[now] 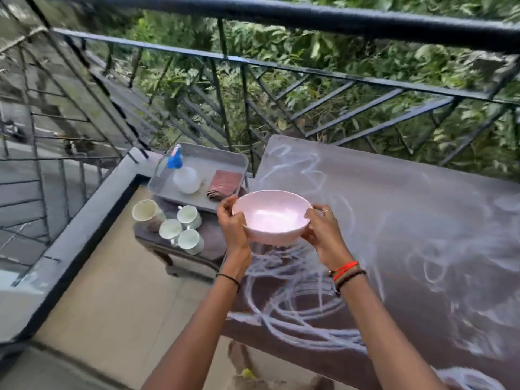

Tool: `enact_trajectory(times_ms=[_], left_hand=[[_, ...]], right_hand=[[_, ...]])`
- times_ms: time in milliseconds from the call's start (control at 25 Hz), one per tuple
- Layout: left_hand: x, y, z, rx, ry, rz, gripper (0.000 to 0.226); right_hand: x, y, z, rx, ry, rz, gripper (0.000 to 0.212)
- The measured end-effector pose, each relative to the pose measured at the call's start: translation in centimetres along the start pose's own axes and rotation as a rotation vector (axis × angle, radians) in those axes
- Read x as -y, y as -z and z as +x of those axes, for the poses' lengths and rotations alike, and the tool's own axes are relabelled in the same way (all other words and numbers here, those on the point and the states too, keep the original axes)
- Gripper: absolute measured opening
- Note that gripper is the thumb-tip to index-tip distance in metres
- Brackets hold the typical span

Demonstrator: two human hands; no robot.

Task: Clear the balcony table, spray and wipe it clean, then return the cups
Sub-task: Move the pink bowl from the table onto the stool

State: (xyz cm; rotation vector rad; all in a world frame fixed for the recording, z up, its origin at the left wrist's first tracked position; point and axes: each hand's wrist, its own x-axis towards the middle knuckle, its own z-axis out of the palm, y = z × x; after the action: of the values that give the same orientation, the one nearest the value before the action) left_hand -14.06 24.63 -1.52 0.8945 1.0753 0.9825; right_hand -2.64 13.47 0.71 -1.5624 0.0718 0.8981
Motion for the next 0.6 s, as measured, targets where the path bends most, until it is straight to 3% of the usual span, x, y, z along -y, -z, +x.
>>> enact_trajectory(times_ms=[160, 360, 600], left_hand=[[-1.9, 5.7, 5.5, -0.131, 0.111, -0.060, 0.059], [-1.3, 10.0, 10.1, -0.167, 0.311, 0.033, 0.009], [1.9, 14.5, 13.5, -0.026, 0.377, 0.346, 0.045]], right_hand=[[-0.3, -7.8, 1.8, 0.112, -0.004, -0.181, 0.022], [-1.9, -15.3, 5.4, 0.140, 0.067, -0.435, 0.012], [-3.4, -19.3, 8.8, 0.164, 0.191, -0.774, 0.019]])
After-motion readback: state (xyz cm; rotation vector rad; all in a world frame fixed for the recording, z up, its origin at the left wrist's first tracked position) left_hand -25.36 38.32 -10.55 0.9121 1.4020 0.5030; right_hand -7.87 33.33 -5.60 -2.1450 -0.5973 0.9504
